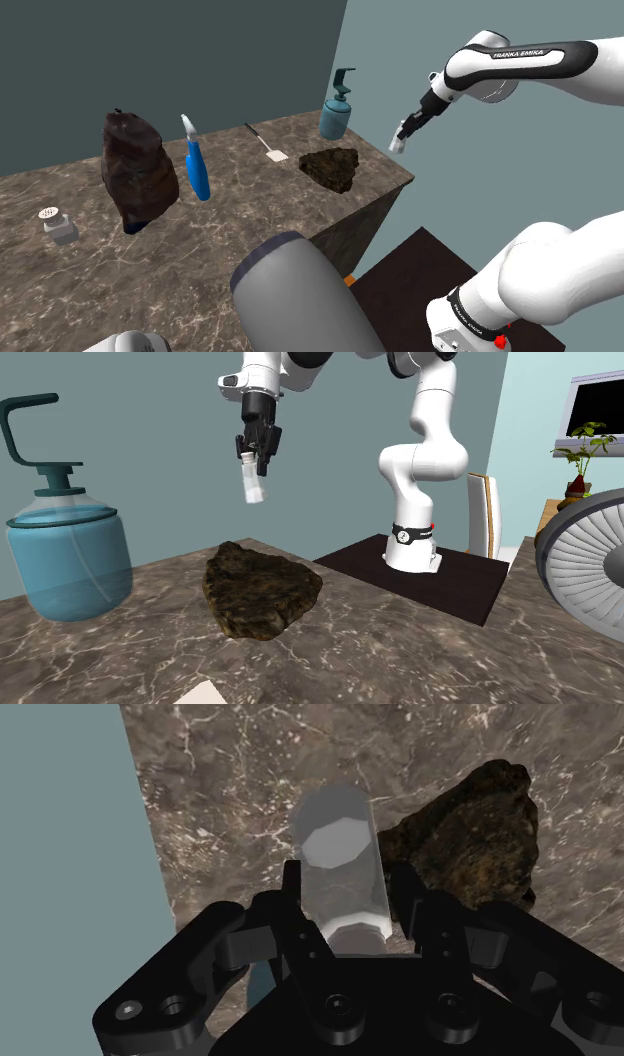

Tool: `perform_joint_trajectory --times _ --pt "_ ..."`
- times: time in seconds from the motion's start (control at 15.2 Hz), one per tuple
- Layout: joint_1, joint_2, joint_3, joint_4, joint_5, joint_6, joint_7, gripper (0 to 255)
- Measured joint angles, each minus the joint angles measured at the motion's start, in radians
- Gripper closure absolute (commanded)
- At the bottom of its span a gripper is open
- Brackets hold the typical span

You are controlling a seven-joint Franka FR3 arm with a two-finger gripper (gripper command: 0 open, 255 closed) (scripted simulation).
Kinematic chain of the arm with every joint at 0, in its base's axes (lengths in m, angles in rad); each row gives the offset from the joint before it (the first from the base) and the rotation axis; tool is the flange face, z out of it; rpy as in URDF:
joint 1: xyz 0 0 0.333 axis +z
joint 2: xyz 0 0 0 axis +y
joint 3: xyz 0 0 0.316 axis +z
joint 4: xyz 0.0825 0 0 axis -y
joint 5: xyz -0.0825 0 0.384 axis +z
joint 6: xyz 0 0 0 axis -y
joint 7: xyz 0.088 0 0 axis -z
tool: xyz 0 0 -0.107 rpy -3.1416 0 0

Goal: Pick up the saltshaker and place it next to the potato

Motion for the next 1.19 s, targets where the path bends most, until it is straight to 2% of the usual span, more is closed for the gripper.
perform_joint_trajectory --times 0.53,1.19 --pt "-0.003 -0.025 0.016 0.082 -0.016 -0.103 0.03 255" --pt "-0.049 -0.376 0.195 -0.214 -0.085 -0.136 0.227 255"
